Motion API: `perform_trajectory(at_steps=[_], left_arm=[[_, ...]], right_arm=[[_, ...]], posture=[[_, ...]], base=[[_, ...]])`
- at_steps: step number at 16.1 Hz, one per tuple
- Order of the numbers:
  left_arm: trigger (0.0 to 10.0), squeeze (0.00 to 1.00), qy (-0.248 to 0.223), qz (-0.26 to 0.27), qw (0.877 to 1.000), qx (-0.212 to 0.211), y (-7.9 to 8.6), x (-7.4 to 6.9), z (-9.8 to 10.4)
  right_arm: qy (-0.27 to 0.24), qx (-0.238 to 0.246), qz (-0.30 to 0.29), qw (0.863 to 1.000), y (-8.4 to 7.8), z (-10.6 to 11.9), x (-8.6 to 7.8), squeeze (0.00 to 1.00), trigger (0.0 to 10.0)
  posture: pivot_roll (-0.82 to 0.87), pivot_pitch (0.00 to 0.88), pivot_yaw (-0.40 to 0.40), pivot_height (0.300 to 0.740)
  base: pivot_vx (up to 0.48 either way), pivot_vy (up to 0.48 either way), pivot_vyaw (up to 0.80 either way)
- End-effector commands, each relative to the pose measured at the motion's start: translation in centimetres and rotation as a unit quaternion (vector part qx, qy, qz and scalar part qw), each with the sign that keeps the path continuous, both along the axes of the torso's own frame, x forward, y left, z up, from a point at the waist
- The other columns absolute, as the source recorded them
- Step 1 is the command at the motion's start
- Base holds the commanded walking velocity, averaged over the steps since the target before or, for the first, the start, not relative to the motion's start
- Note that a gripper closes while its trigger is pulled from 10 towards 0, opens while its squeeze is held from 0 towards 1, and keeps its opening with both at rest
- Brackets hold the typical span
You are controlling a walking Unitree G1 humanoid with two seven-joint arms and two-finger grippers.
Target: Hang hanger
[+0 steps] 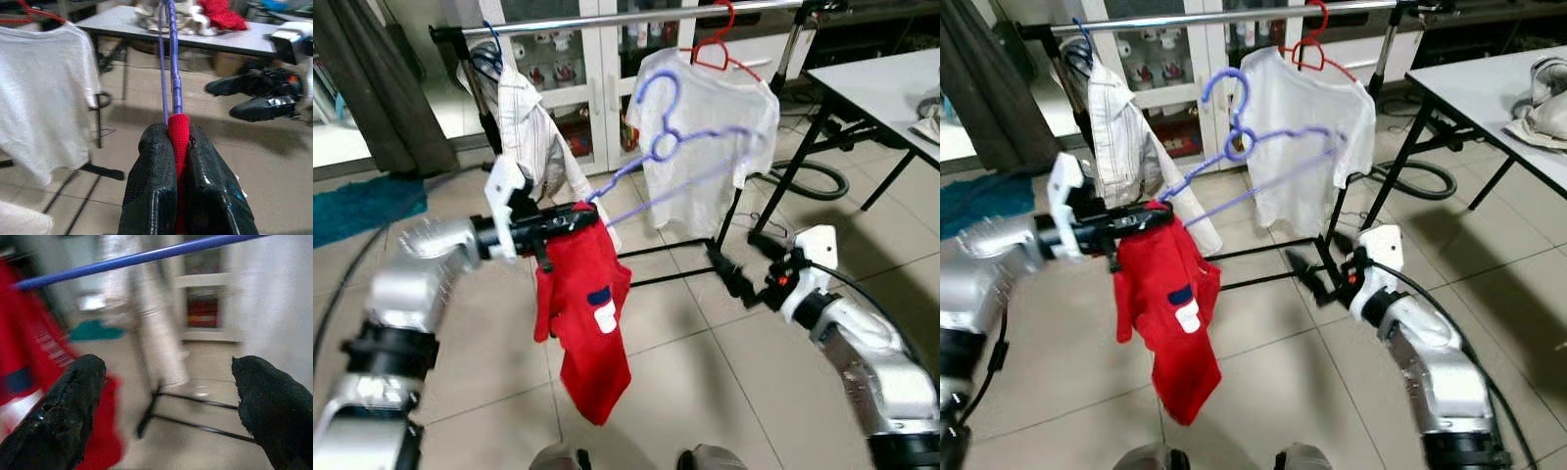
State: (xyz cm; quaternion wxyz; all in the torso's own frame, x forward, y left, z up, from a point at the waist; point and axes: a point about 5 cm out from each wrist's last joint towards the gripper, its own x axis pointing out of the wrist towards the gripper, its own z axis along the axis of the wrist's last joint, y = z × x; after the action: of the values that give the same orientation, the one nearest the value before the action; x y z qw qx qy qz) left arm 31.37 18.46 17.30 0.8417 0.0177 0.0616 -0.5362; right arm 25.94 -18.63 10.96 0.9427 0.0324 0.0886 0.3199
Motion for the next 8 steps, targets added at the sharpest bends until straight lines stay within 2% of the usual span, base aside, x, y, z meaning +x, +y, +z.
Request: perform_trajectory(at_steps=[1,3,5,8], left_arm=[[0.0,0.0,-0.007,-0.027,1.0,-0.007,0.3,0.2,1.2],[0.0,0.0,-0.019,-0.078,0.996,-0.027,0.4,0.2,3.5],[0.0,0.0,-0.025,-0.103,0.994,-0.021,0.0,0.3,4.2],[0.0,0.0,-0.017,-0.094,0.995,0.003,-0.7,0.5,3.0]], right_arm=[[-0.008,0.009,0.047,0.999,0.4,0.8,-0.2,0.0,10.0],[0.002,0.02,0.108,0.994,0.3,1.3,-0.7,0.0,10.0],[-0.003,0.02,0.118,0.993,0.3,1.5,-0.8,0.0,10.0],[0.006,0.003,0.078,0.997,0.3,0.6,-0.6,0.0,10.0]], posture=[[-0.11,0.0,0.025,0.74],[-0.11,0.0,0.031,0.74],[-0.11,0.0,0.043,0.74],[-0.11,0.0,0.044,0.74]], base=[[0.0,0.0,0.0],[0.0,0.0,0.0],[0.0,0.0,0.0],[0.0,0.0,0.0]])
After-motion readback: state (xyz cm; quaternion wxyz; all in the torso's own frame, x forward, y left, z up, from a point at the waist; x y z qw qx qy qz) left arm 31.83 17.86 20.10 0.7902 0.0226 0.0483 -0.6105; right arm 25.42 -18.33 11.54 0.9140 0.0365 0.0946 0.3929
